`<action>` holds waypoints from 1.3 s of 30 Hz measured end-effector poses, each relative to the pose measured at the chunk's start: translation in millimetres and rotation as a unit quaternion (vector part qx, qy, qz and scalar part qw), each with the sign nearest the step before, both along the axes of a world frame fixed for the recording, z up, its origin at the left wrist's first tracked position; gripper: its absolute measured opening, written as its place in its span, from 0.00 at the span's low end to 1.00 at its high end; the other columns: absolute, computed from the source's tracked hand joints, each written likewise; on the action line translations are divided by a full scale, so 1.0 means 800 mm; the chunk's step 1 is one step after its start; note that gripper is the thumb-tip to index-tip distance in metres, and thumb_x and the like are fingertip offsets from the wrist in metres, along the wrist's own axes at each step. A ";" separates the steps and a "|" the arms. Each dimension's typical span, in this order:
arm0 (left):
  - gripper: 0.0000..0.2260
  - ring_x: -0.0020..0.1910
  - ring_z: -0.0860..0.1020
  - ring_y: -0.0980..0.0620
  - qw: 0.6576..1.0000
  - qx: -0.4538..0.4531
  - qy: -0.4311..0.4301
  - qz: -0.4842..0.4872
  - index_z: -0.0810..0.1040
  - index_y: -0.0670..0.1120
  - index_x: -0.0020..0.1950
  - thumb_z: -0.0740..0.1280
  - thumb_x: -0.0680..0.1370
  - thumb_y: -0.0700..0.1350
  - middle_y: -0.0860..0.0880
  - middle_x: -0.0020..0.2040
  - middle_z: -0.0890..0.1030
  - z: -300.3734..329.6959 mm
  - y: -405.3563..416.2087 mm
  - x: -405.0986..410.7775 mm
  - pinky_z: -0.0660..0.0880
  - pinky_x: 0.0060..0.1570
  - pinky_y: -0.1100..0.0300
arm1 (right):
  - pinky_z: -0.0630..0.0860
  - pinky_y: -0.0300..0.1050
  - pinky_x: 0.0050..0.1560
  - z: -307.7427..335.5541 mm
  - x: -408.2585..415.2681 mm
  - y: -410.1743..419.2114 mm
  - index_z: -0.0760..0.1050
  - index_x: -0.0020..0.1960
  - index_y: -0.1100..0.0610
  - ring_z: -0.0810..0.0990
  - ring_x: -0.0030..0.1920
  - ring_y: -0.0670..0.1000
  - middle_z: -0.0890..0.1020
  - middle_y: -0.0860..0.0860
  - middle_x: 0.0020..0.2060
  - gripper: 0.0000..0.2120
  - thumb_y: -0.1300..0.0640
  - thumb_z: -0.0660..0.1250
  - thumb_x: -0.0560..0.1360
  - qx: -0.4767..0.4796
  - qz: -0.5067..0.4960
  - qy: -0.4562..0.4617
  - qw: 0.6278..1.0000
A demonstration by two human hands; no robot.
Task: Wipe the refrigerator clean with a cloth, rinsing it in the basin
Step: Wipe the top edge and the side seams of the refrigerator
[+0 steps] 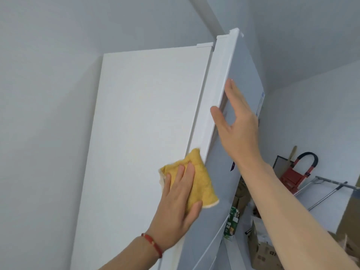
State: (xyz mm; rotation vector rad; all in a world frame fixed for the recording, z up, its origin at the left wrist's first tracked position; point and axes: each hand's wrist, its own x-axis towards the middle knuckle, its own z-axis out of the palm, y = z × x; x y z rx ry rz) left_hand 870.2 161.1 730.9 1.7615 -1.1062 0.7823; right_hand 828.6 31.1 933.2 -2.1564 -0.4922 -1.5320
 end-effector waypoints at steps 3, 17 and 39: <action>0.35 0.82 0.39 0.54 0.999 0.027 0.024 0.023 0.39 0.51 0.83 0.60 0.85 0.53 0.61 0.83 0.41 -0.026 0.000 -0.003 0.44 0.79 0.38 | 0.51 0.44 0.83 -0.009 0.004 -0.002 0.52 0.84 0.57 0.51 0.83 0.42 0.54 0.48 0.84 0.31 0.56 0.62 0.86 -0.017 0.009 0.026 0.999; 0.34 0.83 0.41 0.53 0.998 0.010 0.061 -0.003 0.43 0.48 0.84 0.62 0.85 0.49 0.57 0.84 0.45 -0.052 0.001 -0.011 0.39 0.80 0.41 | 0.50 0.61 0.83 -0.052 0.008 -0.003 0.50 0.85 0.58 0.49 0.84 0.50 0.52 0.52 0.85 0.30 0.53 0.57 0.88 -0.029 -0.022 0.031 0.999; 0.34 0.81 0.37 0.59 0.981 0.040 0.187 -0.009 0.39 0.53 0.82 0.60 0.86 0.47 0.68 0.80 0.37 -0.165 0.014 -0.045 0.43 0.80 0.41 | 0.68 0.27 0.56 -0.240 -0.026 -0.038 0.72 0.67 0.61 0.74 0.55 0.45 0.75 0.54 0.59 0.15 0.58 0.59 0.83 0.077 0.002 0.097 0.992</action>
